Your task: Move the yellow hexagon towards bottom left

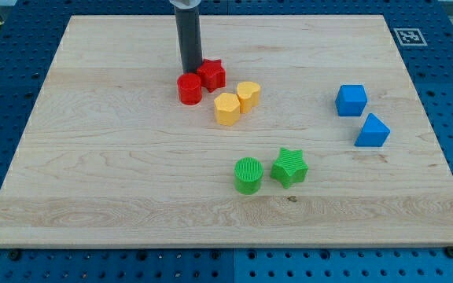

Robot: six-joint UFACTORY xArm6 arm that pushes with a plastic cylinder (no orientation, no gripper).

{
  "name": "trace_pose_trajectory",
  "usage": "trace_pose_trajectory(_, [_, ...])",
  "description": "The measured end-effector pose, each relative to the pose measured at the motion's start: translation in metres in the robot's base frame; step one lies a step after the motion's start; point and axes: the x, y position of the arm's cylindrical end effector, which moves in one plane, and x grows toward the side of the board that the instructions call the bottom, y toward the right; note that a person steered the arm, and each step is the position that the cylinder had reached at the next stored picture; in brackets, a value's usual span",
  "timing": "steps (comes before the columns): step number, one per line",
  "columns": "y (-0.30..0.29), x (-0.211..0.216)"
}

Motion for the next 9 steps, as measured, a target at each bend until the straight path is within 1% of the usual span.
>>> trace_pose_trajectory(1, [0.000, -0.004])
trace_pose_trajectory(2, [0.016, -0.022])
trace_pose_trajectory(3, [0.041, -0.024])
trace_pose_trajectory(4, [0.082, -0.029])
trace_pose_trajectory(5, [0.103, -0.022])
trace_pose_trajectory(7, [0.101, 0.041])
trace_pose_trajectory(8, [0.101, 0.062])
trace_pose_trajectory(9, [0.097, 0.072])
